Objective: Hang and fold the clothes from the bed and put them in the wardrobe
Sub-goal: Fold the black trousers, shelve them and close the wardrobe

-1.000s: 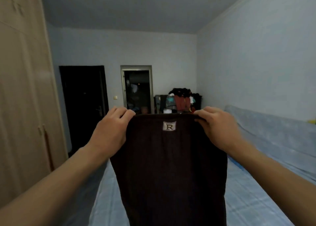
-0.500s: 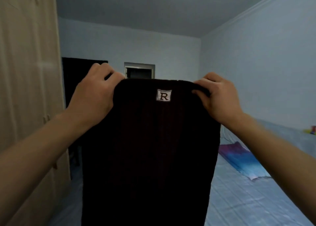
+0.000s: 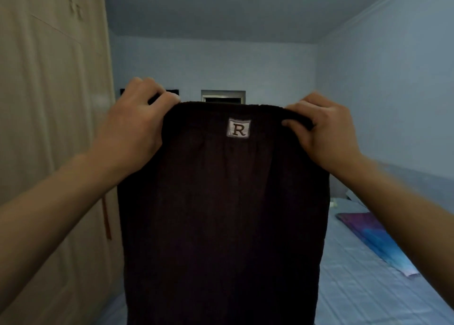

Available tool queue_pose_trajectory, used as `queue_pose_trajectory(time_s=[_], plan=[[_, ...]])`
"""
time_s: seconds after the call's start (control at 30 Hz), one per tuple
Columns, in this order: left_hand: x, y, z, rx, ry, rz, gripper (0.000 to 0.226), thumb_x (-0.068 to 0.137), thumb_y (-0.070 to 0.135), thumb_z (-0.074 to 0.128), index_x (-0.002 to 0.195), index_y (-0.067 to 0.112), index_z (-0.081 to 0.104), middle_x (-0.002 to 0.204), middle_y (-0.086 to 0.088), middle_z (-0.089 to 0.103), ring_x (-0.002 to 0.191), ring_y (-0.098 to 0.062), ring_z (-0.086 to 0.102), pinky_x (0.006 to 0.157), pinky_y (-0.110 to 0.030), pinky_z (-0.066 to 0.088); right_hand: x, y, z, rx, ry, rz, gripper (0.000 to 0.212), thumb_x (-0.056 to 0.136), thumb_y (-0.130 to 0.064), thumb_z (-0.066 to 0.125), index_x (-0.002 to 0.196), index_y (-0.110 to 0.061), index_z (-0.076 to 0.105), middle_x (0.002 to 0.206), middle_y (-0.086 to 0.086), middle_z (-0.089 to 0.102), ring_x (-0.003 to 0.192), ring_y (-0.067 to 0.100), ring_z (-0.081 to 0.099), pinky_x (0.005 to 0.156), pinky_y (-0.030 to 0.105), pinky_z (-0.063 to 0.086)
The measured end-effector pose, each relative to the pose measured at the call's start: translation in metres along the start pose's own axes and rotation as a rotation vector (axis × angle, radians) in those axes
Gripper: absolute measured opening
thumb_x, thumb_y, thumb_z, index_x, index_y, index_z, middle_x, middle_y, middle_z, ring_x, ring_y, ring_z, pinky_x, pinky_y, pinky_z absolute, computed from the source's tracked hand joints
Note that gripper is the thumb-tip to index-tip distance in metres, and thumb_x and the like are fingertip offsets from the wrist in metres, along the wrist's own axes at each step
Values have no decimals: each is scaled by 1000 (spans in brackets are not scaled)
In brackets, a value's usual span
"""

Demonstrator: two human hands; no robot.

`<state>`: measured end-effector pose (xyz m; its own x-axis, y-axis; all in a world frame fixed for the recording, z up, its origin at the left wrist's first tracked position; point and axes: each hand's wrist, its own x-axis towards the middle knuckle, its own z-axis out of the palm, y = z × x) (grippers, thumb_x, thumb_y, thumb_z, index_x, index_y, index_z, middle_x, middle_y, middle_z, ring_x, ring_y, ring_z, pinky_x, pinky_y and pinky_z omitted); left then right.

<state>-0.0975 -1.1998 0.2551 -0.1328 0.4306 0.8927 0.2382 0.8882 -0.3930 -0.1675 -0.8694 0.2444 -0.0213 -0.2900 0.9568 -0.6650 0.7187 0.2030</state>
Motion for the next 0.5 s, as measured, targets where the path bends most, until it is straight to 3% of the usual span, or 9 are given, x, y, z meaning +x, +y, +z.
queue_pose_trajectory(time_s=[0.17, 0.3, 0.5], plan=[[30, -8, 8, 56, 80, -7, 26, 97, 19, 47, 111, 4, 62, 100, -19, 55, 89, -36, 51, 64, -46, 45, 26, 25, 8, 16, 93, -21, 17, 91, -22, 68, 102, -11, 73, 91, 5, 65, 77, 21, 61, 65, 40, 52], [67, -30, 21, 100, 173, 23, 38, 101, 29, 40, 111, 1, 63, 98, -20, 54, 87, -35, 49, 70, -34, 34, 70, 47, 20, 4, 175, -52, 19, 89, -23, 68, 103, -10, 73, 91, 7, 65, 79, 24, 62, 67, 42, 52], [116, -71, 60, 130, 302, 69, 57, 104, 45, 28, 115, 1, 63, 100, -25, 54, 92, -38, 50, 71, -39, 36, 131, 82, 47, -38, 261, -98, 22, 86, -23, 69, 102, -9, 73, 91, 12, 66, 84, 29, 63, 72, 38, 49]])
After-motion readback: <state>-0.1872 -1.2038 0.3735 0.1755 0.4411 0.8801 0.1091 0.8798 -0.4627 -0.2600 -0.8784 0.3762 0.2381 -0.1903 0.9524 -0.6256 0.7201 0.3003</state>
